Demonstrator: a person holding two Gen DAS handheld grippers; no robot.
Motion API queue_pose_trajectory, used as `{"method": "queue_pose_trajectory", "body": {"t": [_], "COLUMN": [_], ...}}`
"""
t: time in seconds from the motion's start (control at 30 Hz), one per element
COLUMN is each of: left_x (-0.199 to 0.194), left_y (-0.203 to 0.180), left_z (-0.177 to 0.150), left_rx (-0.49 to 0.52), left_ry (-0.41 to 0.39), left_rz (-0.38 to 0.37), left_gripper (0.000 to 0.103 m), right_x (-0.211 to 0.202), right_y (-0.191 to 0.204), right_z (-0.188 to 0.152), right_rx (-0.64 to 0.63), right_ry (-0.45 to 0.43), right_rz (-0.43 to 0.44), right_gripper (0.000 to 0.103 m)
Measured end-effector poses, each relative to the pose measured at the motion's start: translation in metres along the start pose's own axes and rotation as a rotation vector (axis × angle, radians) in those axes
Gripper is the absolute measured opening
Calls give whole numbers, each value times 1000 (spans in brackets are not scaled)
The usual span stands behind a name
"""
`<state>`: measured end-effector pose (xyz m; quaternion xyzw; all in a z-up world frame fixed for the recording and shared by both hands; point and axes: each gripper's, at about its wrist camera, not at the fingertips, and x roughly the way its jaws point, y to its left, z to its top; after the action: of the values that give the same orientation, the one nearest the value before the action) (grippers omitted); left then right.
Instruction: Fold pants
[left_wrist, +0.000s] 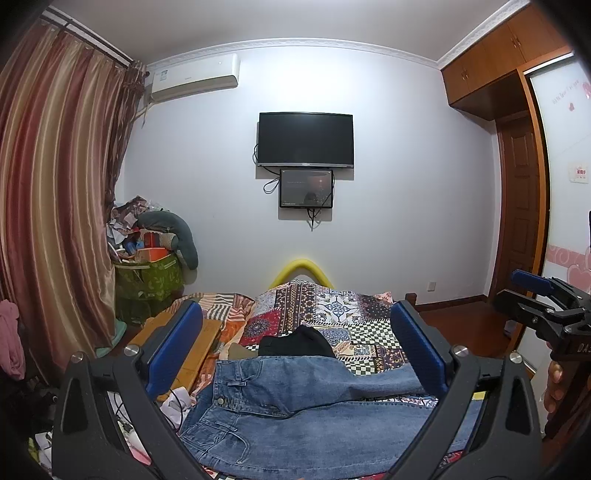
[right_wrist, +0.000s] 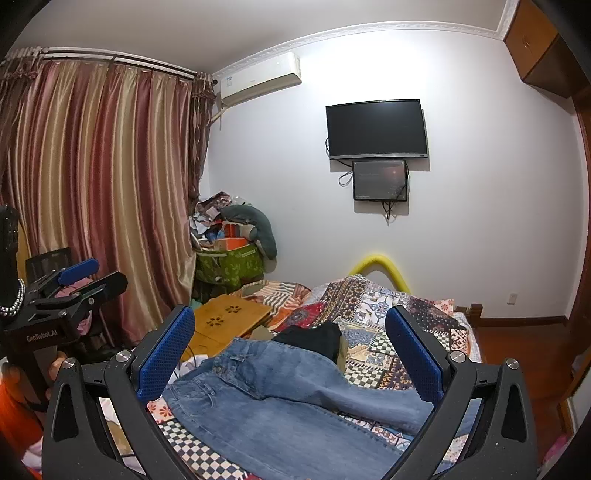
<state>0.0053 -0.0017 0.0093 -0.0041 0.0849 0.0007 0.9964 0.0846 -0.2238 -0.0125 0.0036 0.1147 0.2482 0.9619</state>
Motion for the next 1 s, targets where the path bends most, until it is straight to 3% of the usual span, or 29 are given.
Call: {"method": "queue_pose_trajectory", "body": {"t": [1.0], "left_x": [7], "left_y": [7], "left_z": [-5], "left_rx": [-23], "left_ry": [2], "left_rz": [-1], "left_gripper": [103], "right_x": [-1], "right_y": [0], "right_z": [3], "right_rx": [-2], "right_ry": [13], "right_rz": [-5], "right_gripper": [103]}}
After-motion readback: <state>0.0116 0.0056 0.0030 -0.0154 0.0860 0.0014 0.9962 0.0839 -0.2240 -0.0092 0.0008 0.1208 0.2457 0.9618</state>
